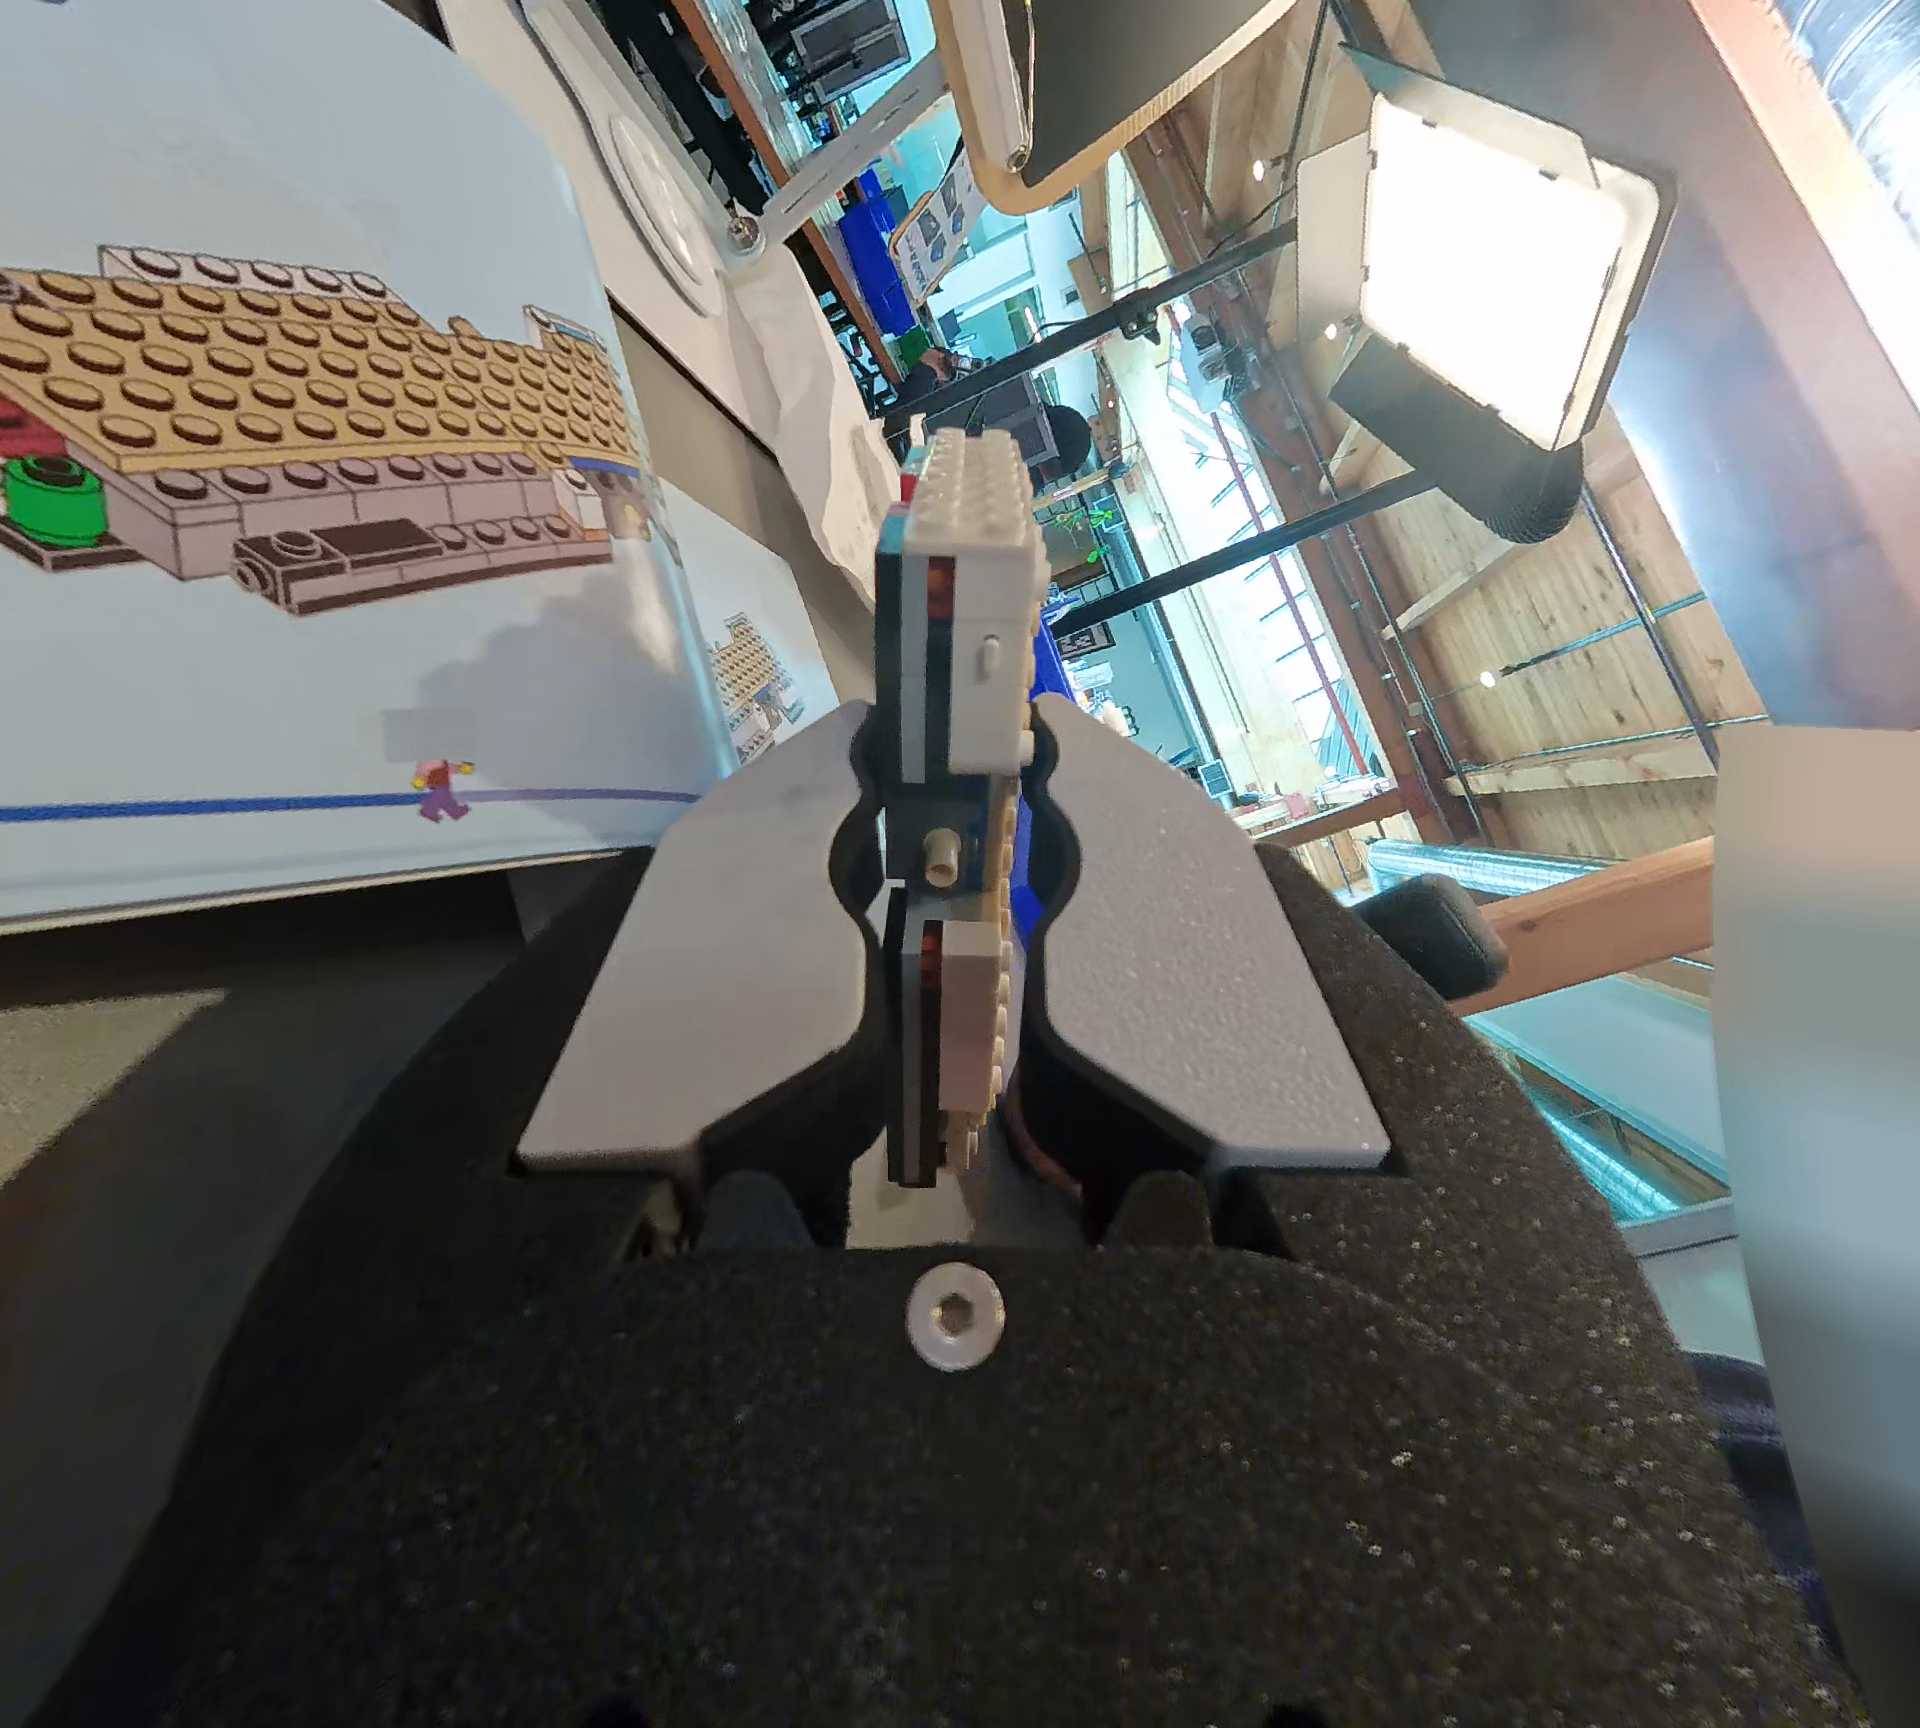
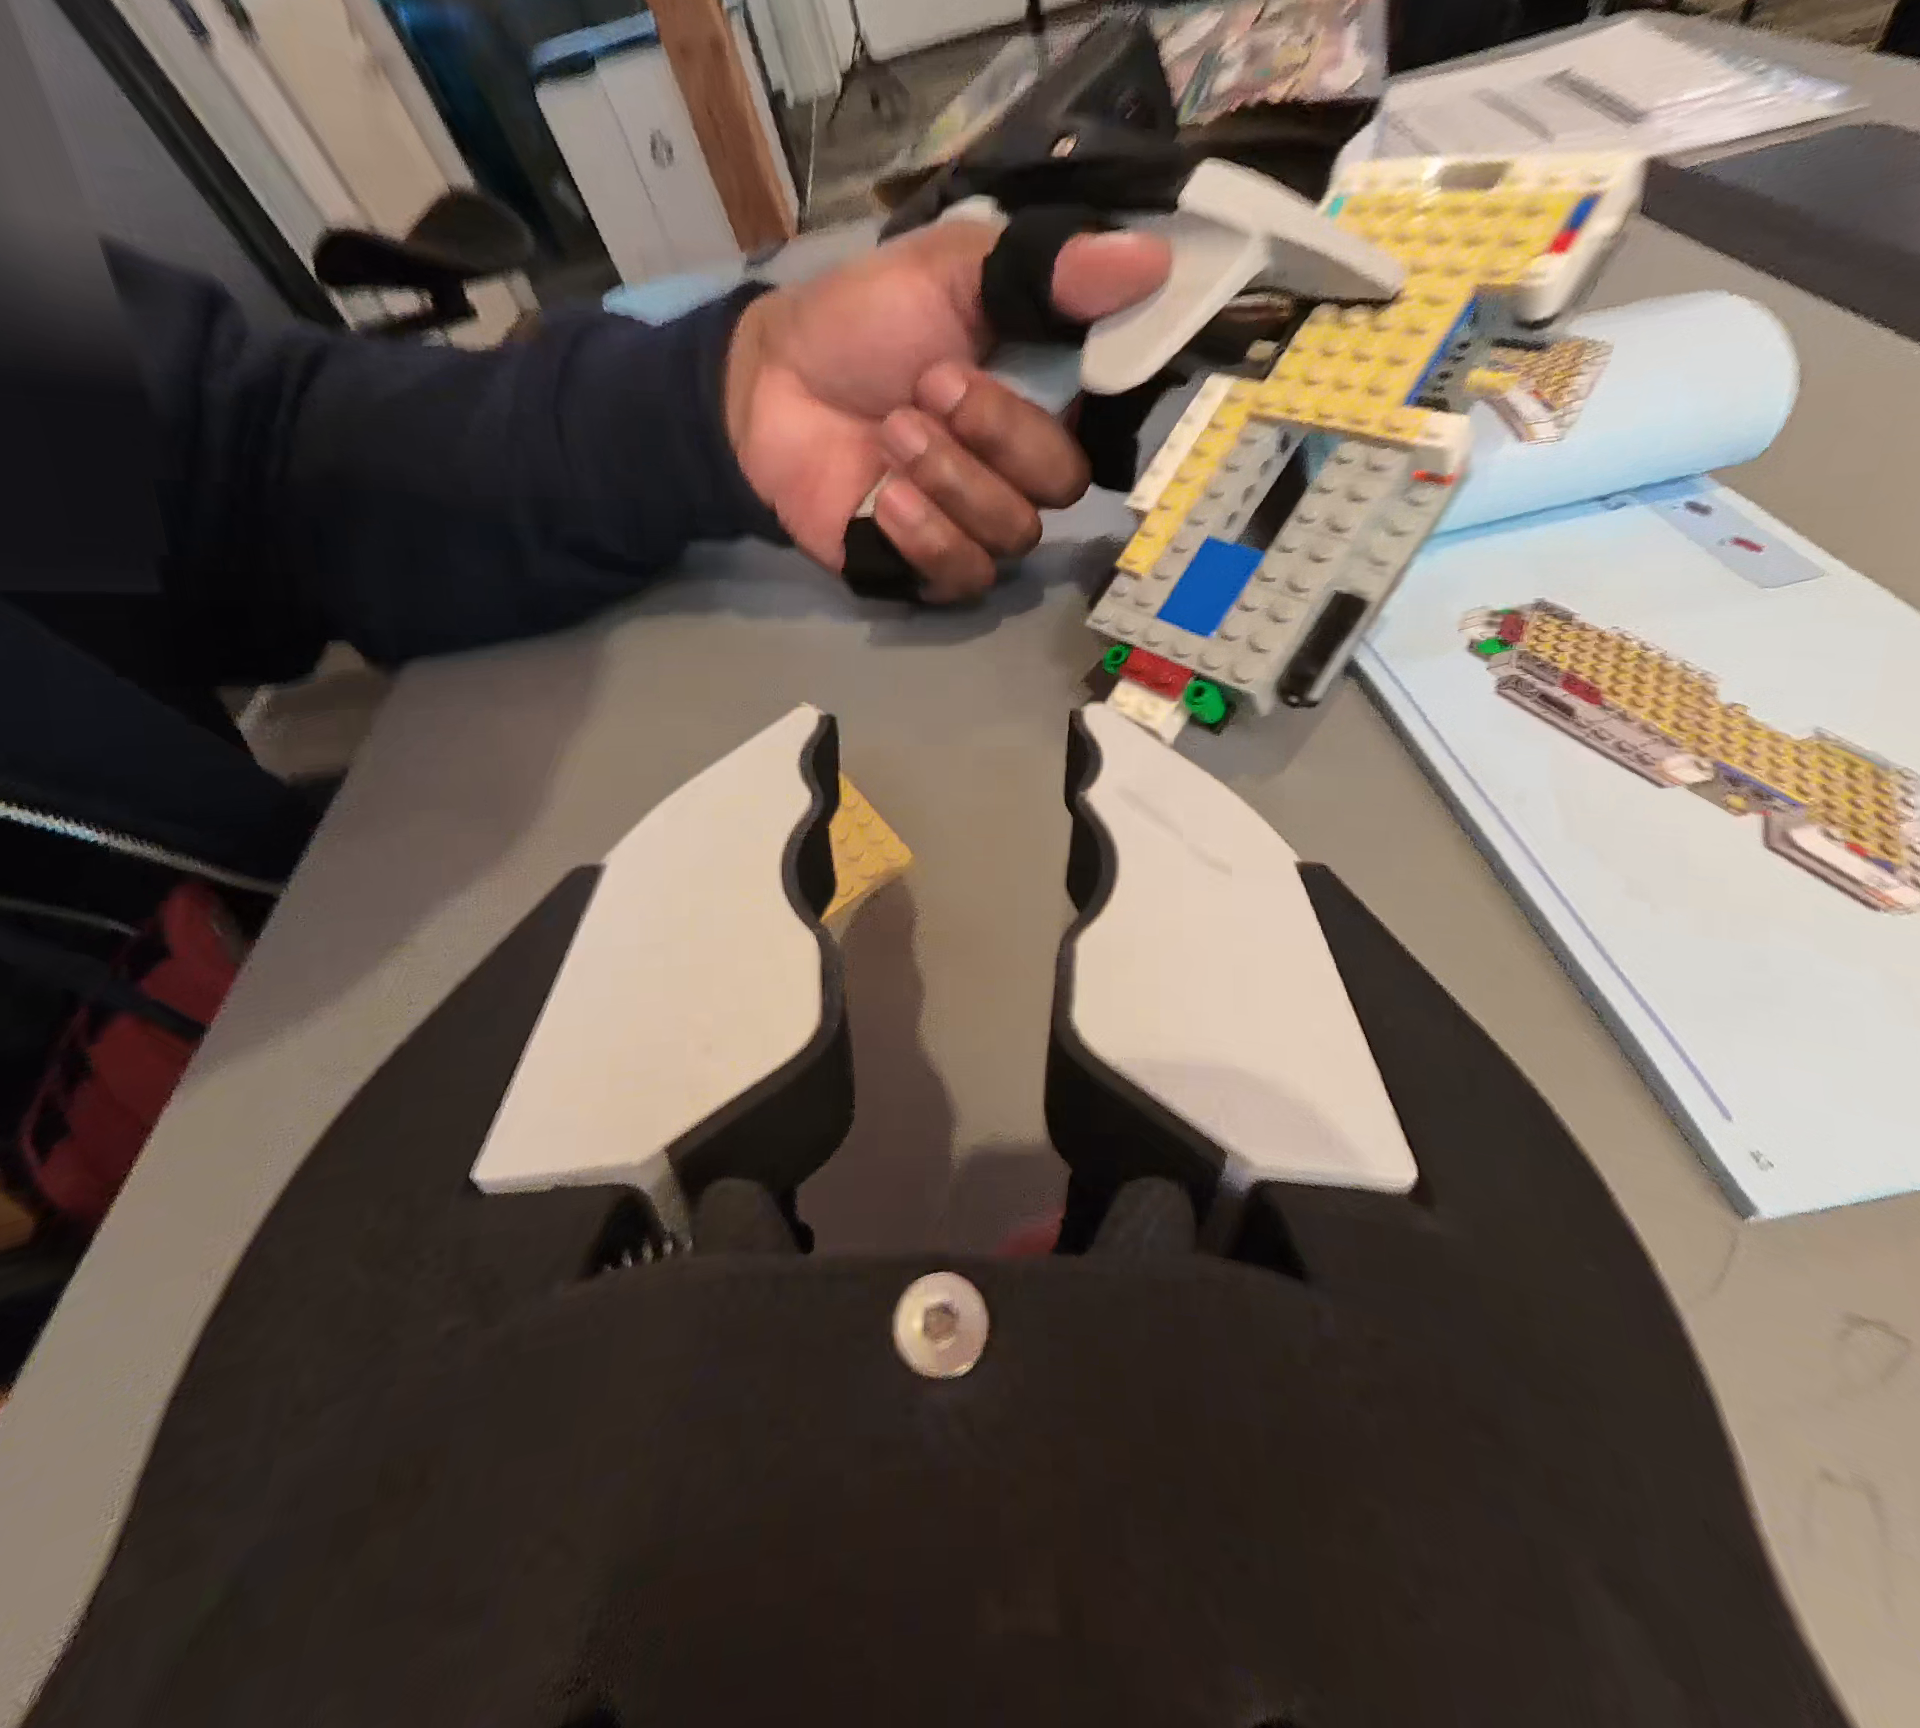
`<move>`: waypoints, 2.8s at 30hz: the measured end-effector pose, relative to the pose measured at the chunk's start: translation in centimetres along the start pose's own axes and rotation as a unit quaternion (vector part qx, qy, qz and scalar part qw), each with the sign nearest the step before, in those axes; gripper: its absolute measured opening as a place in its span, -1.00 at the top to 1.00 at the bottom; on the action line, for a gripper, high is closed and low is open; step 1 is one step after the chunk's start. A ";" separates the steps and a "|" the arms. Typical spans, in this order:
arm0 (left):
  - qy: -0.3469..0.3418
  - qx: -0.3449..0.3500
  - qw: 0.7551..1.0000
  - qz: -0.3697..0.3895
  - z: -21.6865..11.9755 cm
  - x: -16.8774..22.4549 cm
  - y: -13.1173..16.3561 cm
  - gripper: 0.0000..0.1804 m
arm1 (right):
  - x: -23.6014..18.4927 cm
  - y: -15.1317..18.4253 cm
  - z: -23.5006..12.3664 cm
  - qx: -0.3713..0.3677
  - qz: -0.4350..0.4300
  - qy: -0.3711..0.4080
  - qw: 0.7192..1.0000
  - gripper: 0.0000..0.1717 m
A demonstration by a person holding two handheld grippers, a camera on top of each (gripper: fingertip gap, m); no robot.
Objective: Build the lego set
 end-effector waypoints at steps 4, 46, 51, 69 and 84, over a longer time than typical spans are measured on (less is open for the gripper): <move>0.001 -0.007 1.000 -0.002 0.2 0.0 0.3 0.74 | -1.4 1.1 1.7 -0.062 -0.040 -0.032 0.997 0.43; 0.009 -0.012 1.000 -0.002 0.3 0.3 0.5 0.74 | -2.4 5.3 3.3 -0.269 -0.127 -0.087 0.951 0.59; 0.010 -0.015 1.000 -0.003 0.4 0.3 0.6 0.74 | -2.1 5.2 2.1 -0.276 -0.132 -0.095 0.947 0.60; 0.012 -0.021 1.000 -0.005 0.6 0.4 1.0 0.74 | -2.3 5.8 1.2 -0.295 -0.138 -0.121 0.938 0.38; 0.016 -0.030 0.999 -0.009 0.8 0.5 1.7 0.74 | -2.1 6.8 0.5 -0.342 -0.167 -0.113 0.918 0.61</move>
Point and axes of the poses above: each gripper's, where its closed fingertips meet, z out along the fingers, y out of its underside, x = y × z across the jaws, the point moved 1 cm from there along -z, back along the fingers, and after that the axes turned 4 degrees about -z, right-handed, at the moved point
